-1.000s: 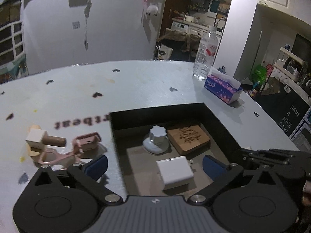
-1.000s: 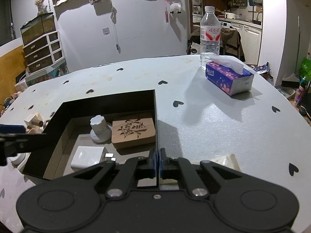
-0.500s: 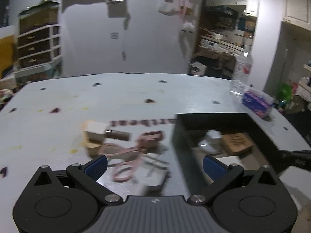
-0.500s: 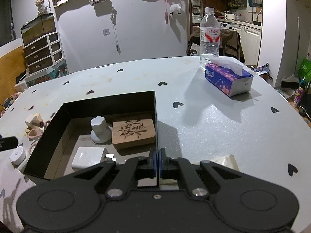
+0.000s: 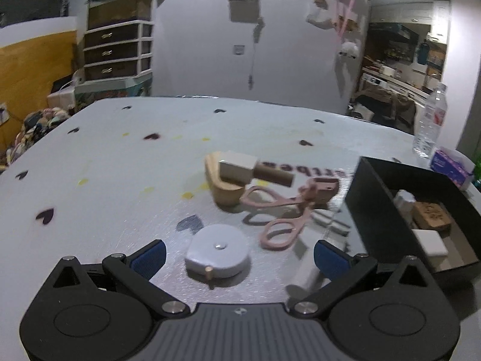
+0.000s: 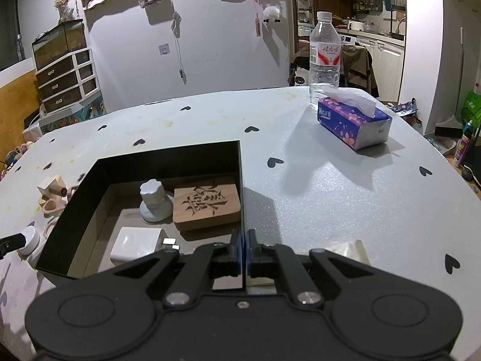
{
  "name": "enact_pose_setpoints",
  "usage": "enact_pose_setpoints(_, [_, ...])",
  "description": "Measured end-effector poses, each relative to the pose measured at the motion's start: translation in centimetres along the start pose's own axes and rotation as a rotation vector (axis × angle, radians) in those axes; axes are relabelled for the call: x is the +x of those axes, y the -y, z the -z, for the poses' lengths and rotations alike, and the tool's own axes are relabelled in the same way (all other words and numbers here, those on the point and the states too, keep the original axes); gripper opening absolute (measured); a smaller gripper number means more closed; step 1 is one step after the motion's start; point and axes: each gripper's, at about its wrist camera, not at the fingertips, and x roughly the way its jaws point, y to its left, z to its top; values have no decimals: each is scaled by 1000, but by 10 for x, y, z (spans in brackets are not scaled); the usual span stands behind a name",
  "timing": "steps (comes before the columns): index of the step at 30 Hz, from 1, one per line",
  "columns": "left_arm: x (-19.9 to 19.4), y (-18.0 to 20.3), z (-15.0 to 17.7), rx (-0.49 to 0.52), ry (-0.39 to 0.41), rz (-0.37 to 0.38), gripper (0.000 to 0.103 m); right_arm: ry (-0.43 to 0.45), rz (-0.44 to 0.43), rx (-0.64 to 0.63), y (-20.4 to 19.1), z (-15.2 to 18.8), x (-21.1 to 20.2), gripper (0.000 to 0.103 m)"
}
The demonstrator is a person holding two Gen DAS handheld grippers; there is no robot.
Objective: Organize rigid objects
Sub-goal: 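Grasp the white tape measure with the left gripper, then carry the tape measure into the box and open the left gripper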
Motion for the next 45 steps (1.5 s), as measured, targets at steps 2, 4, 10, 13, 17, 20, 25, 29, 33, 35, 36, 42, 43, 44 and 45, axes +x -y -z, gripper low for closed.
enact_pose_setpoints(2, [5, -3, 2, -12, 8, -24, 97, 0, 0, -1, 0, 0, 0, 3])
enact_pose_setpoints(4, [11, -6, 4, -17, 17, -38, 92, -1, 1, -2, 0, 0, 0, 3])
enact_pose_setpoints(10, [30, -11, 8, -16, -10, -67, 74, 0, 0, 0, 0, 0, 0, 3])
enact_pose_setpoints(13, [32, -9, 10, 9, -1, -80, 57, 0, 0, 0, 0, 0, 0, 3])
enact_pose_setpoints(17, [30, -11, 9, 7, -2, -78, 56, 0, 0, 0, 1, 0, 0, 3])
enact_pose_setpoints(20, [30, -13, 8, -7, -8, -81, 55, 0, 1, -1, 0, 0, 0, 3])
enact_pose_setpoints(25, [18, -8, -4, -5, 26, -47, 55, 0, 1, -2, 0, 0, 0, 3])
enact_pose_setpoints(29, [5, 8, -21, 19, 58, 43, 55, 0, 3, -10, 0, 1, 0, 3])
enact_pose_setpoints(33, [-8, 41, -38, 91, 92, 177, 55, 0, 3, -10, -1, 1, 1, 3])
enact_pose_setpoints(35, [-11, 59, -43, 130, 100, 248, 55, 0, 3, -11, 0, 1, 1, 3])
enact_pose_setpoints(36, [-12, 70, -46, 151, 97, 293, 55, 0, 3, -11, -1, 1, 1, 3])
enact_pose_setpoints(42, [2, 128, -52, 197, -47, 525, 55, -1, 0, -14, -2, 2, 1, 3])
enact_pose_setpoints(43, [4, 136, -51, 210, -67, 541, 55, -1, 0, -16, -2, 1, 1, 3])
enact_pose_setpoints(44, [7, 146, -49, 228, -87, 555, 55, -1, -1, -17, -2, 2, 1, 3])
enact_pose_setpoints(45, [10, 156, -48, 248, -106, 566, 55, -1, -3, -17, -2, 1, 1, 3])
